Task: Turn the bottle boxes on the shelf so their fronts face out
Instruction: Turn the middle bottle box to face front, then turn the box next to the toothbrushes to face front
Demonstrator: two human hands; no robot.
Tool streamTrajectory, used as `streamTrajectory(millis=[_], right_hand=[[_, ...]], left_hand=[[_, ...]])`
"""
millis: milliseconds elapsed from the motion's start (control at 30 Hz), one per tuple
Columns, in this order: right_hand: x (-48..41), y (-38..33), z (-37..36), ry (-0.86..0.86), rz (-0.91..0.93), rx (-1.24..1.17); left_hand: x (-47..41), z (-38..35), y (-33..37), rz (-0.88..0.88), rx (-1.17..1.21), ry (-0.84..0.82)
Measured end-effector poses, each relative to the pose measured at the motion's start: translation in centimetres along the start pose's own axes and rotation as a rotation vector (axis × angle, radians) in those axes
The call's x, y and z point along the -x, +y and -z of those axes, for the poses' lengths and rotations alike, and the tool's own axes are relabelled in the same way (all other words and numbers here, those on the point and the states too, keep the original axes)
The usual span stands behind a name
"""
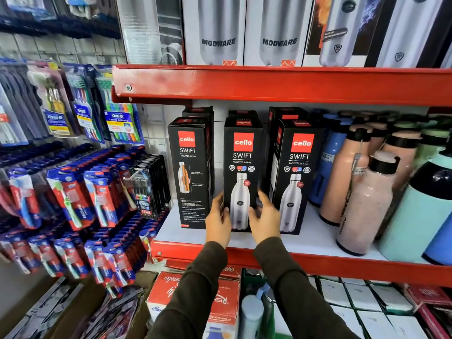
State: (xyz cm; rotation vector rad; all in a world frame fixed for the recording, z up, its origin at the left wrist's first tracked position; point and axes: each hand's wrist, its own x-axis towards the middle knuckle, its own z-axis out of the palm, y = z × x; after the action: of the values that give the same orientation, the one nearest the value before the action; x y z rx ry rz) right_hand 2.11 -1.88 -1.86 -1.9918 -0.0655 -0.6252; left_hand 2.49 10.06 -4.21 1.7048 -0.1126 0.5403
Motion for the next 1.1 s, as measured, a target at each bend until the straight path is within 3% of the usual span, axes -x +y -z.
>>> streamTrajectory(millis=[133,300,467,600,733,900,1100], right_hand=[[0.8,-0.4,0.1,0.044,0.041,-0.088],[1.8,-2.5,0.3,0.262,0.286,-0.088],[2.7,-5.2,-1.8,0.148,0.361,-0.191],[3.5,-6.4,-4.8,-0.163,0.244,-0.195],[3.5,-6.8,-7.3,-0.319,0.104,-0.073],[3.1,-7.3,-8.5,-0.344,0.068,0.002],[3.4,-7.1,-8.8,-0.229,0.085,-0.035]], left_hand=[[0.8,0.2,0.3,-0.017,0.014,0.03],[1.8,1.6,1.9,-0.201,-0.017,0.2],[1.1,4.5,2.9,-0.342,-0.08,0.379],[-0.2,7.0,2.3,-0.236,-0.043,0.427],[-1.3,8.8,1.4,0.05,0.09,0.214],[-2.0,10.5,0.4,0.187,0.236,0.062],[-2.4,11.7,-0.3,0.185,0.307,0.115]])
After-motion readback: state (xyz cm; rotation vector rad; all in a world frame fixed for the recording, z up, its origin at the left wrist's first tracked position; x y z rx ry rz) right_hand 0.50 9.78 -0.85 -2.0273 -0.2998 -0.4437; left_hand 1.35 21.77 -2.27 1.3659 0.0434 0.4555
